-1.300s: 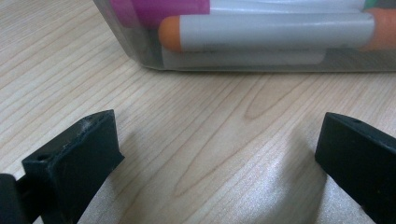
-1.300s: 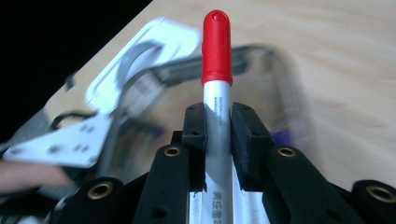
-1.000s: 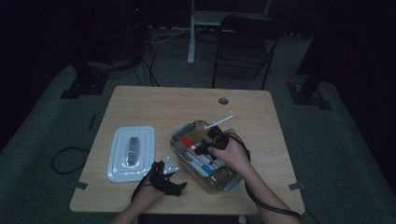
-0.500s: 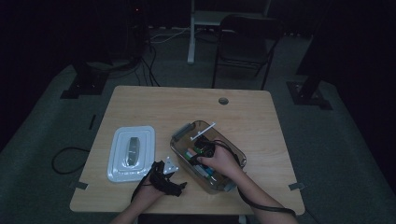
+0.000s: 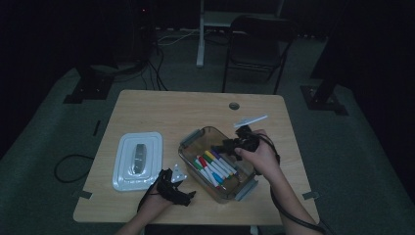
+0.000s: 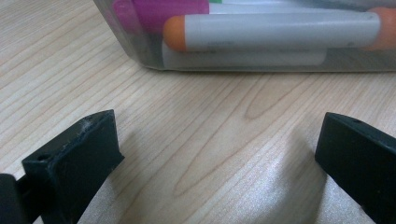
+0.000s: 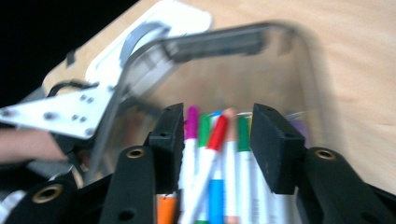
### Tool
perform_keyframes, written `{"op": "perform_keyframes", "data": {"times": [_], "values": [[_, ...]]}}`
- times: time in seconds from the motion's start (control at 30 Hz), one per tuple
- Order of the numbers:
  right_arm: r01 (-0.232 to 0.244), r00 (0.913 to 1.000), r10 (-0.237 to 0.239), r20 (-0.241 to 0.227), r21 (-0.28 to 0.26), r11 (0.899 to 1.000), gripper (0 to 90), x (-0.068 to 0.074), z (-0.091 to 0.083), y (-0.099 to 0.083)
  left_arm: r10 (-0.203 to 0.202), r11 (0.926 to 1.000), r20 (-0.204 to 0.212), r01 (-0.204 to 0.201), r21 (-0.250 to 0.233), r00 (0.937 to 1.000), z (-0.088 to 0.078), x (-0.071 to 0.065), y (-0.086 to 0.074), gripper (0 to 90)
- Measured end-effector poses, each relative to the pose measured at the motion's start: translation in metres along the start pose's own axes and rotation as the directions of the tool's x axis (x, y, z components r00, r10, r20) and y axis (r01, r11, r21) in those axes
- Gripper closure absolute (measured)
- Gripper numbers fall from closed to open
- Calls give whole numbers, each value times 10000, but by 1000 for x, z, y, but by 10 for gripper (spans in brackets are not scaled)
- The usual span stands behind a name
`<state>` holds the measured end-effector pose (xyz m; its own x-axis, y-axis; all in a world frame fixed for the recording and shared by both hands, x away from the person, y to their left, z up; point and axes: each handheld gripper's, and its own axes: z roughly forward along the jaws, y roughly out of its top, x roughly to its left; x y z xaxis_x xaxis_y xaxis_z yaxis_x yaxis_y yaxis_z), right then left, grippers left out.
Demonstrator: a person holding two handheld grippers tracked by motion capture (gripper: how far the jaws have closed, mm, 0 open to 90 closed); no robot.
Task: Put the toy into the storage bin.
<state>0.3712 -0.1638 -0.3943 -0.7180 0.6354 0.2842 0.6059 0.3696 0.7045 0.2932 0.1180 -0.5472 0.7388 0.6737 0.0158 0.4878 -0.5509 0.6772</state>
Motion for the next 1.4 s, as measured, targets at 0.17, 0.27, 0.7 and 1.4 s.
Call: {"op": "perform_keyframes", "data": {"times": [0.17, 0.27, 0.7, 1.4], "values": [[-321, 9949, 353, 943, -348, 9989, 525, -31, -21, -8, -3, 10000, -8, 3, -12, 10000, 0, 0, 0, 5], [-741, 9876, 785, 1359, -374, 9966, 509, -51, -24, -18, 0, 10000, -11, 0, -15, 10000, 0, 0, 0, 5], [-1795, 9804, 1707, 981, 891, 9797, 564, -100, 22, -83, -10, 10000, -7, 10, -32, 10000, 0, 0, 0, 5], [-1168, 9932, 1140, 254, 2220, 9680, 627, -98, 51, -98, -19, 10000, 1, 19, -20, 10000, 0, 0, 0, 5]]}}
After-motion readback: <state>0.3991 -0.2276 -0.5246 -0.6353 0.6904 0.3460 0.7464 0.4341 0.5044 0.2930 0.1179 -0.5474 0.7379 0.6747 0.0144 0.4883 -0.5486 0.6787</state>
